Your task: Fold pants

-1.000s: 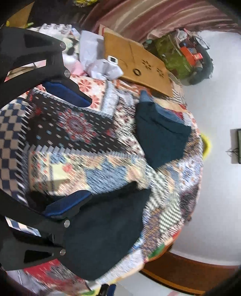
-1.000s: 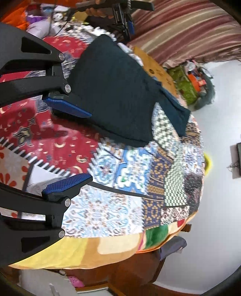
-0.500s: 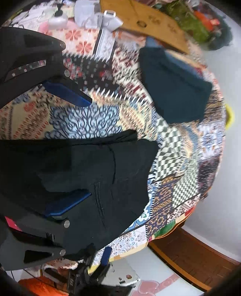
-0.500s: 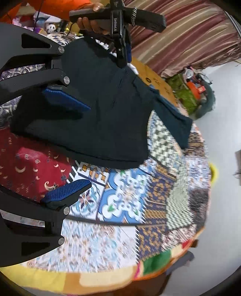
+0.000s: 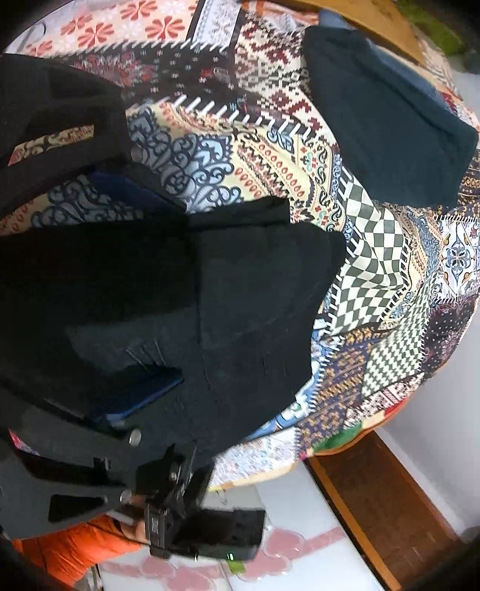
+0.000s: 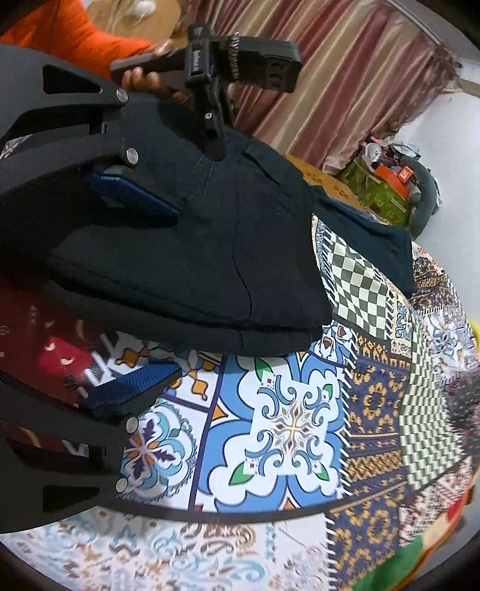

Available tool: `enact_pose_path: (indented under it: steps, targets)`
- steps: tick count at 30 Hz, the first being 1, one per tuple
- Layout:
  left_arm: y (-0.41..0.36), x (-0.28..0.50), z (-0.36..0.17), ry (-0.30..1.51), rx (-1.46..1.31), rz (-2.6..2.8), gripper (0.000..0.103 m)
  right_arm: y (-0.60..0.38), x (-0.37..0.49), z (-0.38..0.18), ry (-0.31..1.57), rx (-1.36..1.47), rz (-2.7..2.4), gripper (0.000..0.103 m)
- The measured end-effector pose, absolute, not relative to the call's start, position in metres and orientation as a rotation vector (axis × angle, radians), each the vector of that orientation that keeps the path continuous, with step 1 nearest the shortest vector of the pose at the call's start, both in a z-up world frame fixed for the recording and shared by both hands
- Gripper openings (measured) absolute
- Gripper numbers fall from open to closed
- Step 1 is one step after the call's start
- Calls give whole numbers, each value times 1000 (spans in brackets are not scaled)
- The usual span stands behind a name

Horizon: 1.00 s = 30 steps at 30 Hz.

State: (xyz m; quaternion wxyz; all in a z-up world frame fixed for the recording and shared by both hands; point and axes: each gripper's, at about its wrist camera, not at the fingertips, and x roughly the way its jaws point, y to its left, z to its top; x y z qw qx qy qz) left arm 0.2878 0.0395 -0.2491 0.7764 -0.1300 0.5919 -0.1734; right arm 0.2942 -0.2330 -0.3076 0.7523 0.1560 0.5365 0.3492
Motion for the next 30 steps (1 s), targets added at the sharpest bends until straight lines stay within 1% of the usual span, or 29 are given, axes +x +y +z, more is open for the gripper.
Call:
enact_pose_path:
  steps: [1, 2, 4, 5, 6, 8, 9, 10, 11, 13, 16, 25, 30]
  targets:
    - [40, 288, -248, 1280, -293, -379, 74, -232, 296, -308, 1182, 359, 774, 65]
    - [41, 289, -248, 1280, -306, -378, 72, -229, 297, -307, 1192, 372, 786, 55]
    - [42, 289, -247, 1277, -317, -370, 64, -225, 299, -304, 1205, 366, 787, 50]
    - [43, 290, -246, 1277, -323, -368, 63, -223, 298, -302, 1205, 354, 789, 46]
    - [43, 290, -245, 1275, -327, -366, 58, -221, 298, -300, 1201, 340, 789, 44]
    - [45, 289, -240, 1266, -327, -358, 49, -218, 296, -294, 1188, 309, 783, 35]
    - [45, 289, -237, 1258, -321, -355, 43, -216, 294, -289, 1174, 285, 779, 33]
    - [46, 288, -233, 1248, -317, -357, 38, -214, 294, -286, 1166, 272, 778, 30]
    - [46, 287, -229, 1238, -310, -363, 37, -212, 292, -282, 1155, 258, 778, 27]
    - [44, 284, -220, 1213, -286, -367, 32, -209, 289, -272, 1125, 233, 781, 25]
    - [41, 281, -201, 1153, -237, -375, 26, -203, 290, -256, 1070, 198, 784, 22]
    - [75, 284, -122, 921, -168, -315, 25, -168, 311, -183, 842, 151, 814, 20]
    - [105, 305, -85, 818, -155, -264, 25, -140, 334, -153, 741, 136, 831, 20]
